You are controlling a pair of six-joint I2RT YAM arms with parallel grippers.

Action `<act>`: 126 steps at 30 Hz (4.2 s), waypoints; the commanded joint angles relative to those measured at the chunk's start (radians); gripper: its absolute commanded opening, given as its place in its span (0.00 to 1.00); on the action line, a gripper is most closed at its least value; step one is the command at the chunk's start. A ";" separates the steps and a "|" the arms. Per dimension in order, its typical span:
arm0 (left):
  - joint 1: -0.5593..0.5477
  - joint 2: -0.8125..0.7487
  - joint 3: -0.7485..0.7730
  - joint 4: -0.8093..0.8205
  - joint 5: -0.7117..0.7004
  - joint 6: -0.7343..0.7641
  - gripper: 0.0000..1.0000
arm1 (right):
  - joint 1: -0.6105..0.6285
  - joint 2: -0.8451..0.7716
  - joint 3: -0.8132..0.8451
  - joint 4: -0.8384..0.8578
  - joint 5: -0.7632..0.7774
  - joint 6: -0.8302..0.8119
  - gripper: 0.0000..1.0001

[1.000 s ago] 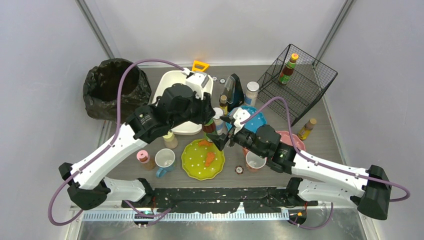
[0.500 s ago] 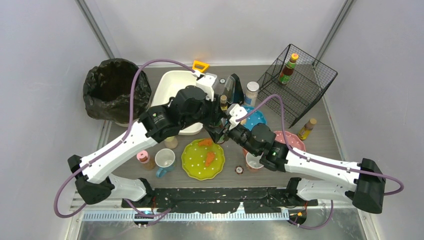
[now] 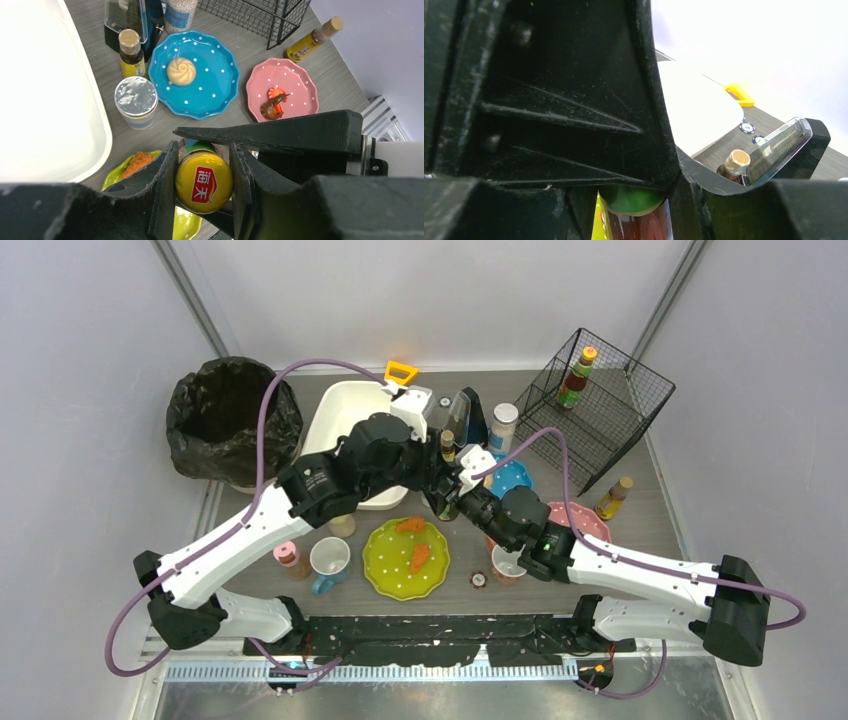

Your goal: Clear the kitchen counter

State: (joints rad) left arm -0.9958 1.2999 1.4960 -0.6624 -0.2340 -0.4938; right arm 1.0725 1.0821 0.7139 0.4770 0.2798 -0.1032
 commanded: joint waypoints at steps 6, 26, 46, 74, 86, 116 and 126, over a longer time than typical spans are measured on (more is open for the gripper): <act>-0.007 -0.100 0.027 0.181 -0.079 0.058 0.50 | 0.009 -0.079 0.017 -0.006 0.017 0.016 0.05; 0.245 -0.684 -0.341 0.081 -0.356 0.279 0.99 | -0.223 -0.165 0.242 -0.353 0.106 -0.027 0.05; 0.283 -0.964 -0.793 0.124 -0.552 0.409 0.99 | -0.913 0.247 0.694 -0.251 0.135 0.080 0.05; 0.410 -0.941 -0.799 0.128 -0.415 0.383 0.99 | -1.152 0.658 0.747 0.079 0.128 0.177 0.05; 0.422 -0.936 -0.799 0.127 -0.388 0.379 0.99 | -1.152 0.708 0.634 0.107 0.135 0.216 0.05; 0.427 -0.958 -0.803 0.127 -0.367 0.376 0.99 | -1.166 0.842 0.768 -0.140 0.037 0.295 0.52; 0.428 -0.960 -0.804 0.126 -0.369 0.376 0.99 | -1.174 0.861 0.797 -0.193 0.006 0.324 0.59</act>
State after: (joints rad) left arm -0.5735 0.3485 0.6968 -0.5797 -0.6079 -0.1047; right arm -0.0971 1.9316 1.4567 0.2539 0.3248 0.1944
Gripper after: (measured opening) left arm 0.992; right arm 0.590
